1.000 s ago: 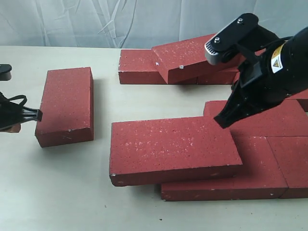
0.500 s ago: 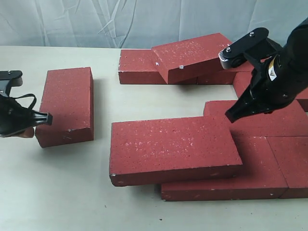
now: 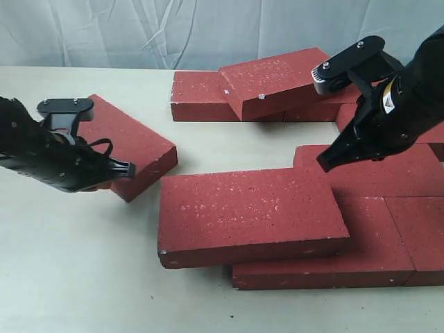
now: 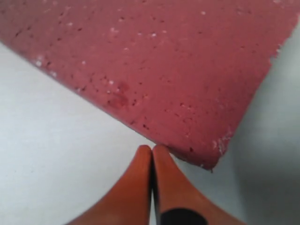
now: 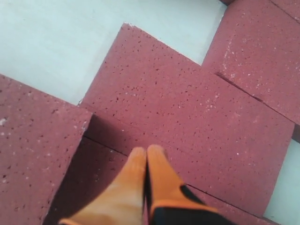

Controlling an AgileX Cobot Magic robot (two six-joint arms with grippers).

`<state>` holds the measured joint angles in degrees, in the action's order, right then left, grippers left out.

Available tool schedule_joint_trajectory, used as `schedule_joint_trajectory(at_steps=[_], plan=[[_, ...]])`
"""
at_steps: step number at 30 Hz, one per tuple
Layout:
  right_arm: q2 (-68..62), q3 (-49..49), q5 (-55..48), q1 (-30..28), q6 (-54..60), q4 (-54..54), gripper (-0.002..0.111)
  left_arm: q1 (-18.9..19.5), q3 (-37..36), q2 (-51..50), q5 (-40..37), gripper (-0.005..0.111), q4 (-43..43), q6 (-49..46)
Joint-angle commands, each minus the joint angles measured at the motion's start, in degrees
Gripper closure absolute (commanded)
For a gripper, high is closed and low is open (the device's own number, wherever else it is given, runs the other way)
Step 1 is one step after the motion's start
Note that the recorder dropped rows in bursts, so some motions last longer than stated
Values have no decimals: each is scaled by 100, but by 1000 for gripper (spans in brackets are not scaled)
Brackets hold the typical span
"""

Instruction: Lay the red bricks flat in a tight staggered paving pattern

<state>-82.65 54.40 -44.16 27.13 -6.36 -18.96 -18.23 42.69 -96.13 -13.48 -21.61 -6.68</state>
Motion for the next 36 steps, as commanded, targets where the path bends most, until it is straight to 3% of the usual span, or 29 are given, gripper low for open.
schedule_joint_trajectory(at_steps=[1, 4, 8, 10, 11, 12, 13, 15, 17, 20, 25, 36], plan=[[7, 5, 148, -28, -11, -5, 108, -303, 31, -18, 286, 107, -155, -12], [7, 5, 148, -28, -11, -5, 108, -286, 31, 96, 129, 107, 58, -12], [7, 5, 89, -28, -11, 129, 108, 115, 31, 595, -343, 107, 714, 27], [7, 5, 57, -28, -11, 316, 108, 527, 31, 966, -421, 107, 909, 27], [7, 5, 89, -28, 56, 509, 108, 1075, 31, 1289, -205, 107, 990, 27], [7, 5, 105, -17, 111, 624, 108, 1327, 41, 1360, -33, 107, 960, 27], [7, 5, 105, 25, 248, 824, 108, 1952, 248, 1313, 12, 107, 870, 27], [7, 17, 121, 113, 572, 1186, 108, 2617, 1081, 700, -773, 107, 1134, -23], [7, 17, 233, 170, 828, 1450, 108, 2874, 1795, -128, -1104, 107, 1161, 29], [7, 17, 231, 170, 829, 1506, 108, 2902, 2573, -990, -1400, 107, 1380, 18], [7, 17, 242, 170, 829, 1506, 108, 2852, 3277, -1858, -1462, 107, 1095, 6], [7, 17, 288, 170, 829, 1512, 108, 2540, 3558, -2295, -1648, 107, 1113, 6]])
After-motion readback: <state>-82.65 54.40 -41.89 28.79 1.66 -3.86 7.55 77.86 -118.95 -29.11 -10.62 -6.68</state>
